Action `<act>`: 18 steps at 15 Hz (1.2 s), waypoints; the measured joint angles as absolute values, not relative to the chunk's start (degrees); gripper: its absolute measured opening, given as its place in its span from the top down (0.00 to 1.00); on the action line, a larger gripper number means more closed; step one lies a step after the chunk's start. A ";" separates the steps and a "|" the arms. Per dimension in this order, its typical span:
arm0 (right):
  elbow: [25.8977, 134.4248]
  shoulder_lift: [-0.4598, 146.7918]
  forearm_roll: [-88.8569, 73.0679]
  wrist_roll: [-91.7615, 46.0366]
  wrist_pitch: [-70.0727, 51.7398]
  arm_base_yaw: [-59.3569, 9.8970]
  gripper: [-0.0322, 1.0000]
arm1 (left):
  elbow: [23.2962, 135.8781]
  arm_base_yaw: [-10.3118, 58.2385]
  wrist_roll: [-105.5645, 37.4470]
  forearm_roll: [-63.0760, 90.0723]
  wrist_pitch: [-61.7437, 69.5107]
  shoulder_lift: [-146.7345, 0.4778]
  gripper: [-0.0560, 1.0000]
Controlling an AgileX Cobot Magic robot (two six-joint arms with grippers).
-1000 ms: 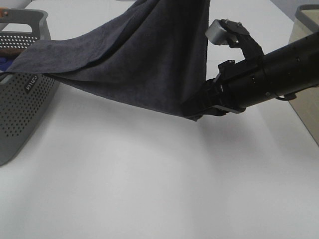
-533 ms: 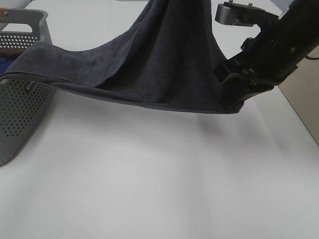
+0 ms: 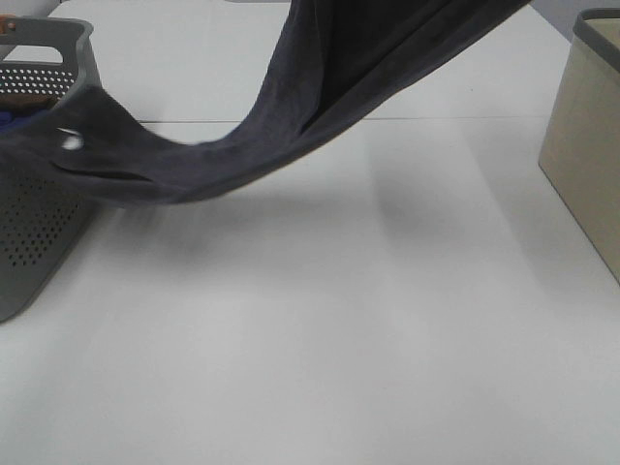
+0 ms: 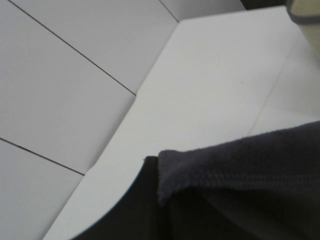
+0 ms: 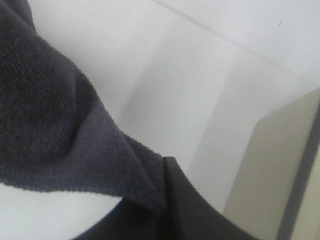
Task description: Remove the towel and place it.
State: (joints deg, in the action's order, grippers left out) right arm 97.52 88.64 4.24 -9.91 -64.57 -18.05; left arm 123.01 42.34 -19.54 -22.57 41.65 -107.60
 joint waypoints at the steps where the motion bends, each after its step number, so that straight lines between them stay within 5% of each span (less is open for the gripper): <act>1: 101.30 89.67 6.07 -10.77 -64.11 -18.05 0.96 | 123.01 40.79 -17.42 -22.57 37.47 -107.60 0.95; 9: 111.73 95.34 11.17 -12.55 -38.96 -18.05 0.96 | 123.01 32.31 -12.15 -22.63 16.16 -110.58 0.95; 13: 111.78 100.55 15.13 -12.43 -20.68 -18.05 0.96 | 122.96 26.30 -12.15 -22.63 -13.18 -117.06 0.95; 18: 111.90 100.78 19.25 -12.38 -9.68 -17.88 0.96 | 122.96 25.10 -11.34 -22.12 -26.64 -118.03 0.95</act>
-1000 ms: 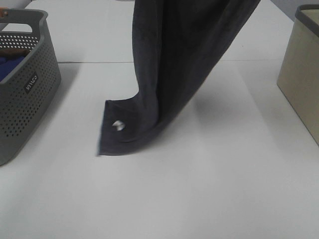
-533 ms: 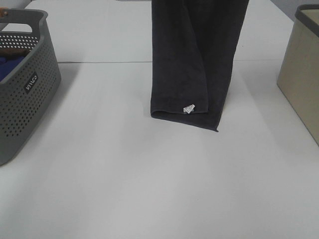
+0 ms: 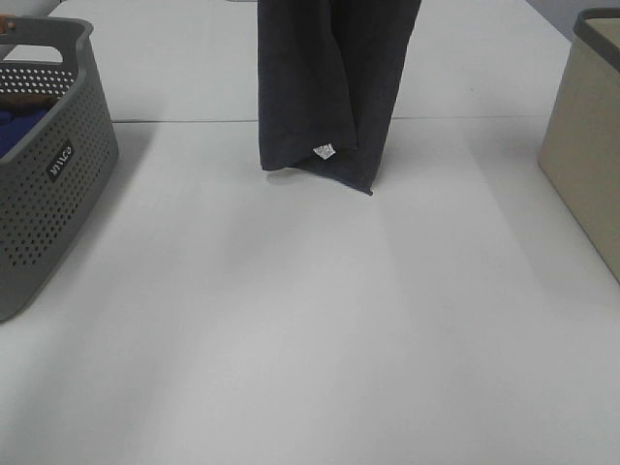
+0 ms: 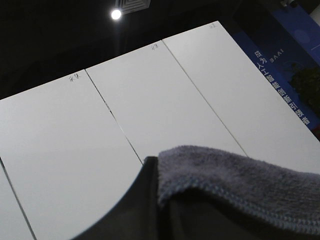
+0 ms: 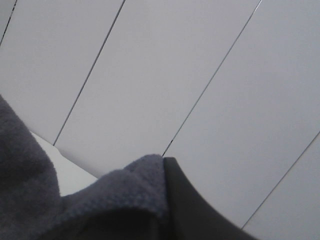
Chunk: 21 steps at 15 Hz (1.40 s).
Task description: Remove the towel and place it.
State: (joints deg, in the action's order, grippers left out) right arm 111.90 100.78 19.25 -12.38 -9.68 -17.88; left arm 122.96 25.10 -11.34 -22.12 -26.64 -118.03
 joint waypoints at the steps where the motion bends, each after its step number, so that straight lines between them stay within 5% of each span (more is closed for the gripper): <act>1: 112.24 100.78 20.11 -12.38 -9.28 -17.48 0.96 | 122.96 24.81 -11.52 -22.17 -26.64 -117.97 0.95; 14: 116.37 109.49 16.50 -7.33 1.78 -14.50 0.96 | 124.56 17.99 -19.19 -19.14 -25.21 -124.85 0.95; 21: 132.47 123.64 13.29 -7.28 10.83 -14.44 0.96 | 149.54 15.30 -19.37 -14.61 -28.30 -143.01 0.95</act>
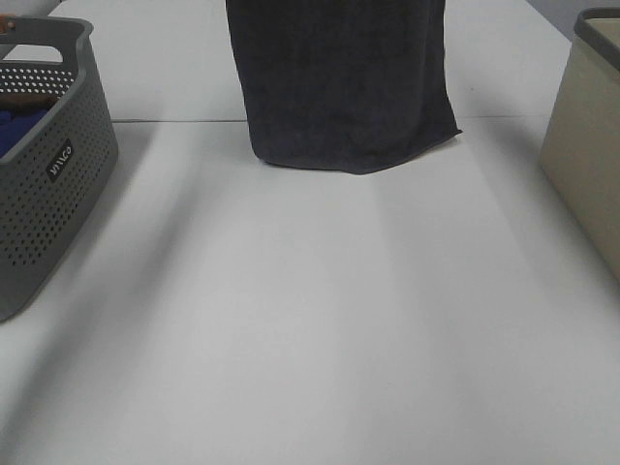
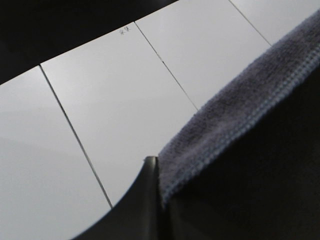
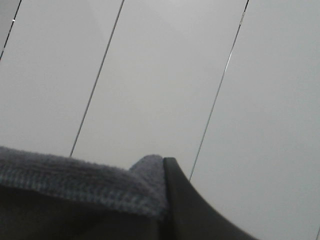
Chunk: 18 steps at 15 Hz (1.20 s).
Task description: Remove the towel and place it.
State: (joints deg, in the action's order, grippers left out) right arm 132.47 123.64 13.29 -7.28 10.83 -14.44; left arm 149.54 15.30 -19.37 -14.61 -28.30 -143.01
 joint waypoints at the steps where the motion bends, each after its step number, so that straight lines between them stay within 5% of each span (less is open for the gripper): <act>1: 133.33 124.79 13.29 -7.28 11.97 -14.44 0.96 | 154.58 14.78 -19.37 -13.64 -28.30 -145.59 0.95; 7: 133.56 125.71 13.35 -7.28 11.80 -14.50 0.96 | 160.08 14.44 -19.37 -15.64 -26.13 -147.65 0.95; 10: 133.90 125.08 9.97 -7.22 -1.49 -14.50 0.96 | 160.08 15.53 -13.75 -20.00 -17.70 -147.65 0.95; 14: 133.90 117.57 1.38 -7.22 -37.70 -14.61 0.96 | 160.08 20.11 -7.10 -17.99 26.13 -142.55 0.95; 18: 133.90 111.96 0.74 -7.22 -55.69 -14.61 0.96 | 160.26 22.23 -12.83 -6.53 58.38 -134.65 0.95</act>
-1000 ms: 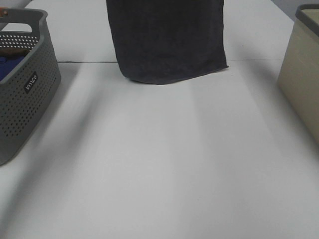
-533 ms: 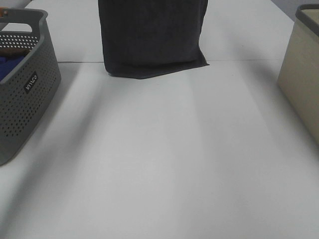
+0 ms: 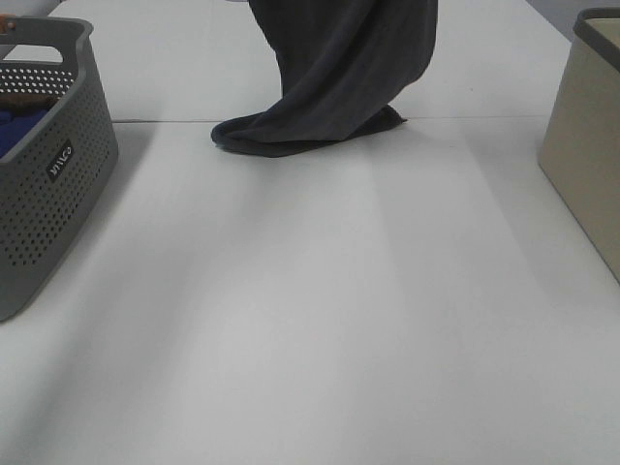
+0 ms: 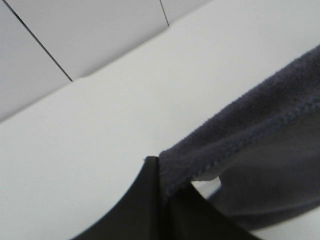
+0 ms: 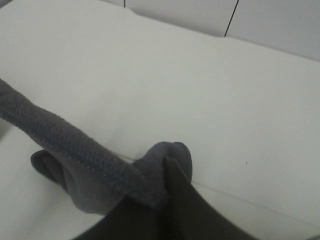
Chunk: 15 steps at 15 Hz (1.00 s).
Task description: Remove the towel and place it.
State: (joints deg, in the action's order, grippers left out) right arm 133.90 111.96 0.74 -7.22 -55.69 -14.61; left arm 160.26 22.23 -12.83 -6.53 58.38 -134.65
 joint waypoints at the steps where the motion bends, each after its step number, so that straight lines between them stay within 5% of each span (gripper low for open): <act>1: 133.90 110.92 -0.34 -7.22 -59.82 -14.61 0.96 | 160.31 22.23 -13.06 -4.41 64.29 -133.67 0.95; 7: 132.30 108.46 -2.23 -7.28 -69.73 -14.61 0.96 | 155.16 22.23 -8.25 -1.26 69.21 -130.23 0.95; 15: 114.19 95.05 -10.26 -7.28 -69.79 -14.67 0.96 | 118.03 22.29 -6.30 2.23 68.75 -105.08 0.95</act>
